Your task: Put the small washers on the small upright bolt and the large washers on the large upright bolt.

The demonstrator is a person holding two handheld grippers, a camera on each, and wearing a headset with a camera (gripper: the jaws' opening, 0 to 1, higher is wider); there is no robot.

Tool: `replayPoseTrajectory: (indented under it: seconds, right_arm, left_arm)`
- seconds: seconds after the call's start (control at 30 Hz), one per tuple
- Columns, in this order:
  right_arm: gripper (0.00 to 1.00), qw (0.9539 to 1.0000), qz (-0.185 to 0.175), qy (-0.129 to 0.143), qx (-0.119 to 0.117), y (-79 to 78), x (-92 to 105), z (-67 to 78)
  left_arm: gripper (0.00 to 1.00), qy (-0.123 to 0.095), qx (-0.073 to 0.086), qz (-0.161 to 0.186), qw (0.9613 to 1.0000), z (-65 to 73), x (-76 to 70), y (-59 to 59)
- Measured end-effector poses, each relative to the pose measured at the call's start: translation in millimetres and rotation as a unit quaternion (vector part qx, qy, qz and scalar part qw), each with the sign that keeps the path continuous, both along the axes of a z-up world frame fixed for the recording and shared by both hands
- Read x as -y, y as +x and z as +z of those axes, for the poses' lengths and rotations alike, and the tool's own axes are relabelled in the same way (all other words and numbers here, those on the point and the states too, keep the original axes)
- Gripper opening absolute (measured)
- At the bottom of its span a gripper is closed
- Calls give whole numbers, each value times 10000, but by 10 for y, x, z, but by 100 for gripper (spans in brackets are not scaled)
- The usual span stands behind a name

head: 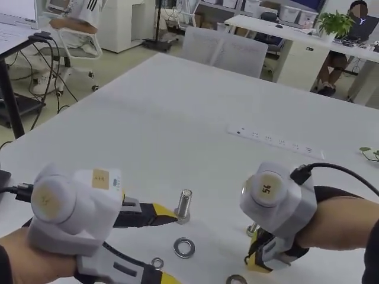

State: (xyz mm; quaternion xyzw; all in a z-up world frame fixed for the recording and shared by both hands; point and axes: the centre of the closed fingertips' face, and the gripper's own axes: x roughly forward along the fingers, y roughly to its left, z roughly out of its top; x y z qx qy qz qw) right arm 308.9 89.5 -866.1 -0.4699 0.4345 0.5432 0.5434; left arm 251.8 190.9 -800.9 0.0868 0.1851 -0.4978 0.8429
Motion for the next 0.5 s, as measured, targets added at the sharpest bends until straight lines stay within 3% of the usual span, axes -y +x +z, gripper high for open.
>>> replayPoseTrajectory:
  seconds: [0.5]
  right_arm:
    - [14, 9994, -308, 119, 55, 3, 251, 104]
  left_arm:
    - [64, 19, 2, 13, 10000, -14, 0, -6]
